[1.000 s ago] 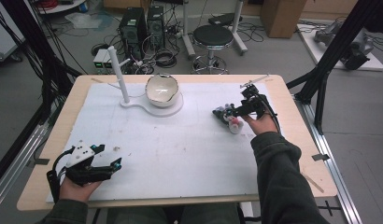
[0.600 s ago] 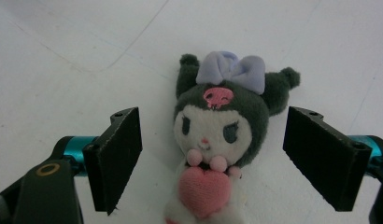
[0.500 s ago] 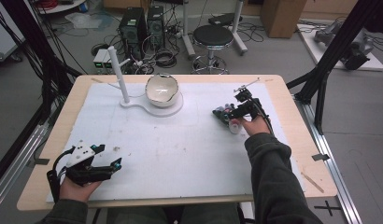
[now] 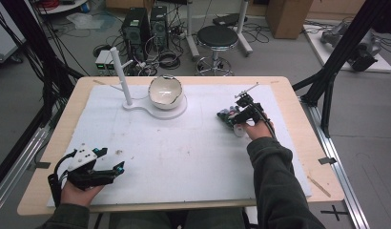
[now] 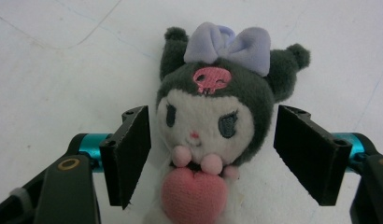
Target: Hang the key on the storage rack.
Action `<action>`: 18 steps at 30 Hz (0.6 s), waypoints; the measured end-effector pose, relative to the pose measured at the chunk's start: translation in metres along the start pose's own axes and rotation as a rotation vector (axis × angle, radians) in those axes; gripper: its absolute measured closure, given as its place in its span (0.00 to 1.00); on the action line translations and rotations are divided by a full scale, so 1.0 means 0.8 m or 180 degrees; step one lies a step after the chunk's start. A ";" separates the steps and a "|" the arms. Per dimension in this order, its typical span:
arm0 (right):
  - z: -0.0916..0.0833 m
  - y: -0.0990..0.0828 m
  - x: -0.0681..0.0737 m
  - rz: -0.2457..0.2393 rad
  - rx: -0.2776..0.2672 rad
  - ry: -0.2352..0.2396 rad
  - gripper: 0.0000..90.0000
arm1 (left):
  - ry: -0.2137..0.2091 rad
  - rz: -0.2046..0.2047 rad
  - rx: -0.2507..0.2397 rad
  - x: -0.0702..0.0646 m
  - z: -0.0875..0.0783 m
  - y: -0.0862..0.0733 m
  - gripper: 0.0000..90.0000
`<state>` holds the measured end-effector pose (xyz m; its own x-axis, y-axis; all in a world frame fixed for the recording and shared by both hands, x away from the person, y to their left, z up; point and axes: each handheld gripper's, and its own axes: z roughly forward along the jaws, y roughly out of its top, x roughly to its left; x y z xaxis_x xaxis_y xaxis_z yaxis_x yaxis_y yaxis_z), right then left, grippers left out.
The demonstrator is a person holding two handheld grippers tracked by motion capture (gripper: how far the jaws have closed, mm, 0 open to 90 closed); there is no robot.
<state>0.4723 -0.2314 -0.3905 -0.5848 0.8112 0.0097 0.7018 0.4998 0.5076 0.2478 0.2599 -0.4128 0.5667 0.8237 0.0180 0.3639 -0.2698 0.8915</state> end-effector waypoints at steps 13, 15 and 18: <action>0.014 0.003 0.007 -0.0093 0.0132 -0.0182 0.35 | -0.0008 0.0022 0.0007 0.000 0.001 0.000 0.22; 0.015 0.003 0.007 -0.0090 0.0137 -0.0197 0.36 | -0.0008 0.0020 0.0004 0.000 0.001 0.000 0.22; 0.016 0.003 0.007 -0.0087 0.0145 -0.0214 0.36 | -0.0008 0.0021 0.0006 0.000 0.000 0.000 0.22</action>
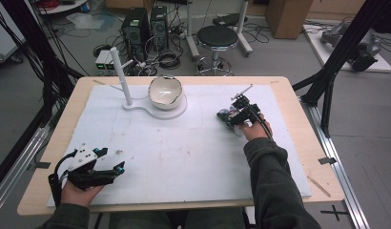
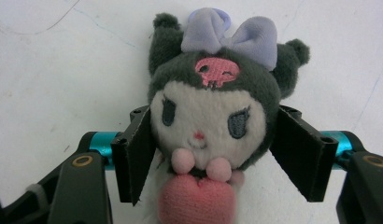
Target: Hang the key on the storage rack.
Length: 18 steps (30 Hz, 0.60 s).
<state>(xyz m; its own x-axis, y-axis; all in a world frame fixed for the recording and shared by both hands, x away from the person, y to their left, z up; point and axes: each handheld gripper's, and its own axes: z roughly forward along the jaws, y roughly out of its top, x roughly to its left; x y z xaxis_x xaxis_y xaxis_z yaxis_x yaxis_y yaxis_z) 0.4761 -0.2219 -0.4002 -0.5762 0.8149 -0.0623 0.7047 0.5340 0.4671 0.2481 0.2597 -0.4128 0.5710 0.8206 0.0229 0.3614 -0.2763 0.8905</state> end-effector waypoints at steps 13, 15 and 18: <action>0.001 0.000 -0.002 0.0028 0.0020 0.0045 0.47 | -0.0006 -0.0007 -0.0003 0.000 0.000 0.000 0.23; 0.000 0.000 -0.003 -0.0019 0.0007 0.0061 0.49 | -0.0005 0.0002 0.0001 0.000 0.000 0.000 0.23; -0.002 0.000 -0.001 -0.0056 0.0000 0.0045 0.51 | -0.0005 0.0003 -0.0001 0.000 0.000 0.000 0.23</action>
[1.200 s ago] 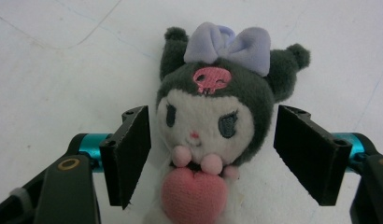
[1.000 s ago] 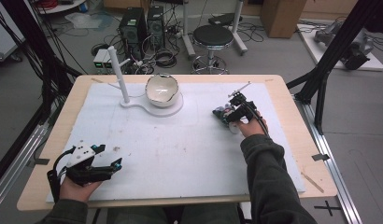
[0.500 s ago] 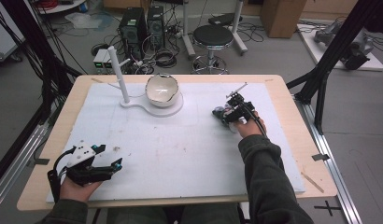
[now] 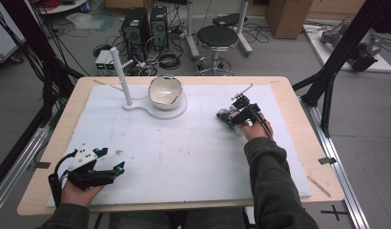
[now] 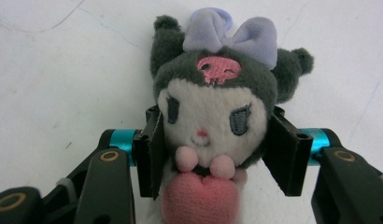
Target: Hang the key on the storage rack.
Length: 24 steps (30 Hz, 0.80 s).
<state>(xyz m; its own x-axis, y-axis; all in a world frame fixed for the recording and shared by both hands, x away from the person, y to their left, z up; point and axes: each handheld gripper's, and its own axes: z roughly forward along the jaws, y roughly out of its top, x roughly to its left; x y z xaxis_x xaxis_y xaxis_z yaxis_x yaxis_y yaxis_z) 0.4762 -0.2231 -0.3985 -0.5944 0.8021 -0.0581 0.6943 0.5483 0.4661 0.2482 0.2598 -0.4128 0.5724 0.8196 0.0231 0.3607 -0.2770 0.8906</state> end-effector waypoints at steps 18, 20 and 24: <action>-0.045 -0.009 0.017 -0.0137 -0.0835 0.0446 0.52 | 0.0003 0.0000 -0.0006 -0.001 0.000 0.000 0.23; -0.051 -0.011 0.022 -0.0174 -0.0943 0.0515 0.52 | 0.0015 0.0015 -0.0009 -0.001 0.000 0.001 0.23; -0.060 -0.012 0.034 -0.0248 -0.1105 0.0641 0.52 | 0.0017 0.0016 -0.0012 -0.001 0.000 0.001 0.23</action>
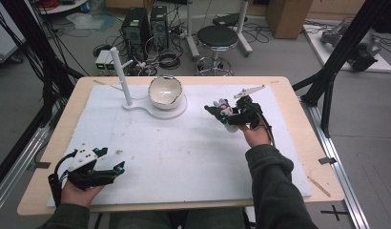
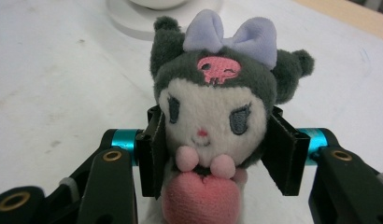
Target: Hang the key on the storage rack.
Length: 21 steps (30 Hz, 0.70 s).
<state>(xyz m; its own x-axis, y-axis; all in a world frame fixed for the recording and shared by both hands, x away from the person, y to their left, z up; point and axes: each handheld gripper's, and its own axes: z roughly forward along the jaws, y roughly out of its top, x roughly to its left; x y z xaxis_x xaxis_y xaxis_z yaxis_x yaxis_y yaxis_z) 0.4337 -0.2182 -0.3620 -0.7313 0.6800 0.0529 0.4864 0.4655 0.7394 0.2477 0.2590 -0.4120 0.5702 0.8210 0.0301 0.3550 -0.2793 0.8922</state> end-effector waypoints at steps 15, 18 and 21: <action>-0.006 0.010 0.039 -0.0151 -0.0340 0.0364 0.52 | 0.0005 0.0001 0.0005 0.000 0.000 0.000 0.23; -0.004 0.011 0.044 -0.0176 -0.0373 0.0393 0.52 | 0.0004 0.0000 0.0004 0.000 0.000 0.000 0.23; -0.003 0.011 0.048 -0.0147 -0.0453 0.0473 0.52 | 0.0003 -0.0009 -0.0003 0.000 0.000 0.000 0.23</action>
<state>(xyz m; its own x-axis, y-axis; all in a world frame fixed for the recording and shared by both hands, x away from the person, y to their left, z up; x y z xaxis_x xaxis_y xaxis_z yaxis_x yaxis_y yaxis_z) 0.4084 -0.1894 -0.3516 -0.8188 0.5639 0.1074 0.3860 0.4024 0.8301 0.2479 0.2589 -0.4119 0.5684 0.8223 0.0280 0.3560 -0.2765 0.8926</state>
